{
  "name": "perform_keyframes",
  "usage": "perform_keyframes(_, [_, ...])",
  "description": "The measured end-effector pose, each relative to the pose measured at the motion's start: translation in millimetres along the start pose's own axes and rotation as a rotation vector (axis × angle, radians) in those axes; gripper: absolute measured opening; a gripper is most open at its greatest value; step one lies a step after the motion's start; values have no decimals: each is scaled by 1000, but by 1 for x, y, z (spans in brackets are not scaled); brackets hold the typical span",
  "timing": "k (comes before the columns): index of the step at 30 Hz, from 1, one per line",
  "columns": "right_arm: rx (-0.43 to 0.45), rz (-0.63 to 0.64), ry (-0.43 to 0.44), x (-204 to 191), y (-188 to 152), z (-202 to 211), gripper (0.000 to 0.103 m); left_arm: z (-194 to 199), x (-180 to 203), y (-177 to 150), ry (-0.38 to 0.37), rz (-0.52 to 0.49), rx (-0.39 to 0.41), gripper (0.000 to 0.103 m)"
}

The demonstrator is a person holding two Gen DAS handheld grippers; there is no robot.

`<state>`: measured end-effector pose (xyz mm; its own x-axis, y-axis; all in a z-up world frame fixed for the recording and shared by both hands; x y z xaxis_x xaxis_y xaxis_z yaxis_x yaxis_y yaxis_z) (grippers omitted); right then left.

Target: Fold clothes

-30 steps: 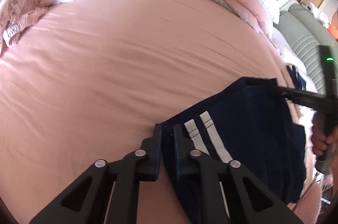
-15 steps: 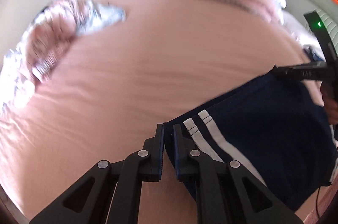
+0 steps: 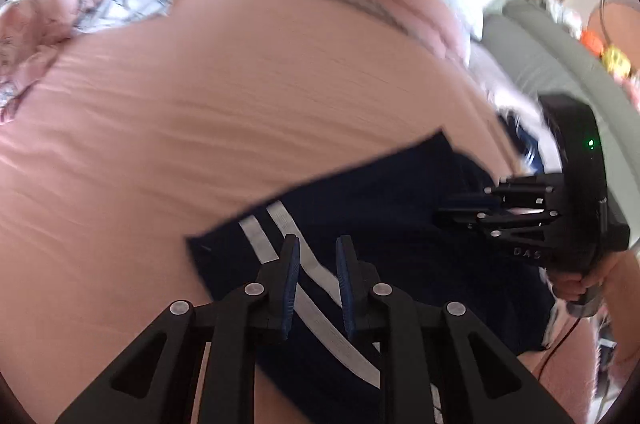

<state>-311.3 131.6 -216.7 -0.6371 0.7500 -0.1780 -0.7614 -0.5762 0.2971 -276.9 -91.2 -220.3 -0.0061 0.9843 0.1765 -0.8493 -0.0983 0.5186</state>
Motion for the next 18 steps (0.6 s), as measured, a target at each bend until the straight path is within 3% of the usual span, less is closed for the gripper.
perform_keyframes(2, [-10, 8, -52, 2, 0, -13, 17, -12, 3, 4, 96, -79, 2, 16])
perform_keyframes(4, [59, -61, -60, 14, 15, -8, 17, -22, 5, 9, 191, -156, 5, 16])
perform_keyframes(7, [158, -184, -79, 38, 36, 2, 17, -15, -22, 27, 317, -41, 64, 16])
perform_keyframes(8, [172, -213, -87, 44, 40, 4, 17, -15, -25, 26, 283, 1, 48, 17])
perform_keyframes(10, [173, -196, -69, 33, 38, 12, 17, -15, -12, 18, 142, 13, 9, 17])
perform_keyframes(13, [168, -155, -36, 12, 28, 23, 17, -3, 30, 7, 33, -137, 30, 17])
perform_keyframes(15, [147, -141, -30, -3, 7, 26, 17, 4, 69, -13, 39, -222, 3, 17])
perform_keyframes(18, [102, -167, -44, -15, -29, 21, 17, -8, 84, -25, 86, -276, -30, 17])
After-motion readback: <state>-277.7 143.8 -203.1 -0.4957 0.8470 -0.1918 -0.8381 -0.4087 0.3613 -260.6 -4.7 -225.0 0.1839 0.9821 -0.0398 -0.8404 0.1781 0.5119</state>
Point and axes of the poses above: each gripper's, at about its wrist camera, not at the fingertips, and z roughly against the way its jaws point, x to its right, y to its top, the point moved 8 cm from there along -z, roughly the way its jaws point, and after that the axes turned 10 degrees about y, right-handed, at the moved point
